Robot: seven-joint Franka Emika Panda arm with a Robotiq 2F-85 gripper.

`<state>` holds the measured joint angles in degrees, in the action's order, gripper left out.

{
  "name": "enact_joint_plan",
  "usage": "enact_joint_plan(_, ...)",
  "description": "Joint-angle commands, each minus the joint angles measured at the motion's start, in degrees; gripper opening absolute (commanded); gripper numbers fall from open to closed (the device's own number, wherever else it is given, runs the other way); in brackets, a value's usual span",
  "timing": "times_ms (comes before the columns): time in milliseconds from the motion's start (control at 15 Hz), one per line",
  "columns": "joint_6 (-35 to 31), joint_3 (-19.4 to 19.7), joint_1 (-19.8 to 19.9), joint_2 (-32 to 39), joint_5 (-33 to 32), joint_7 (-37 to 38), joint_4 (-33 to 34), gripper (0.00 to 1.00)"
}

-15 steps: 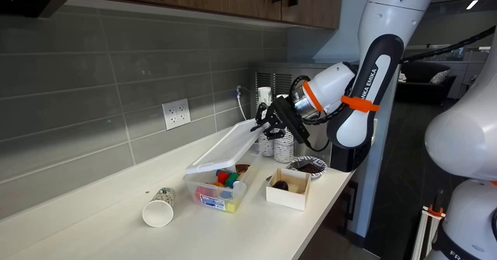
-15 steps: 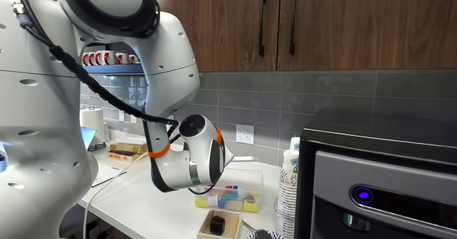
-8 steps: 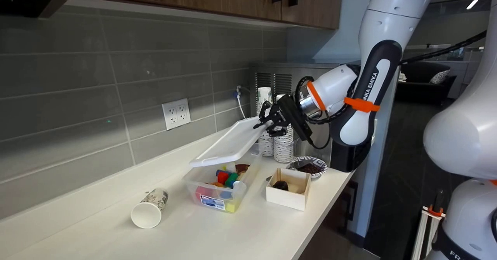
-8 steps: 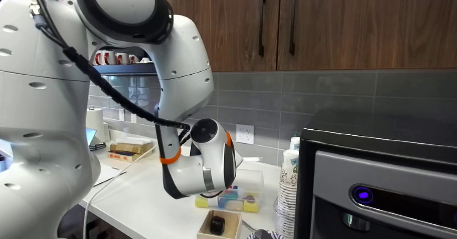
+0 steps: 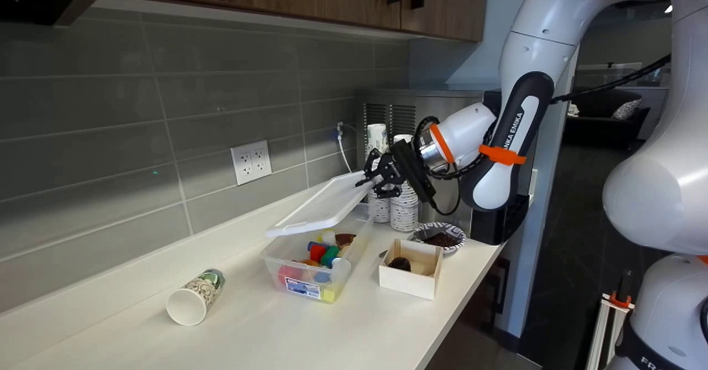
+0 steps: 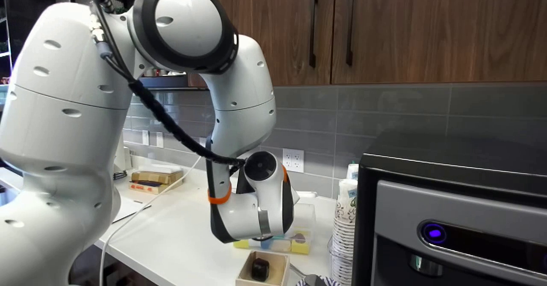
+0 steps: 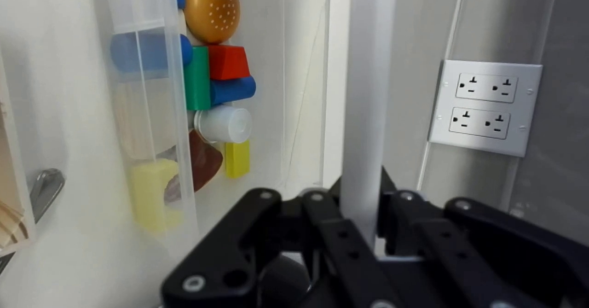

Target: Put the lid on the bowl

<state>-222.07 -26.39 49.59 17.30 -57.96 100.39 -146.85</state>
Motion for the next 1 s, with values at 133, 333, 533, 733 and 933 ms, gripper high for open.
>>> enact_joint_plan(133, 1.91, -0.83, 0.51, 5.85, -5.06, 4.38, 5.56, 0.02)
enact_joint_plan(333, 3.1, -1.01, 0.47, 7.99, -5.76, 4.77, 7.28, 0.02)
enact_joint_plan(533, 3.8, -1.22, 0.5, 9.84, -6.26, 4.91, 8.88, 0.02)
enact_joint_plan(733, 4.85, -1.25, 0.36, 11.04, -5.86, 4.27, 10.17, 0.02)
enact_joint_plan(933, 6.08, -1.36, 0.24, 12.55, -5.85, 4.13, 11.96, 0.02)
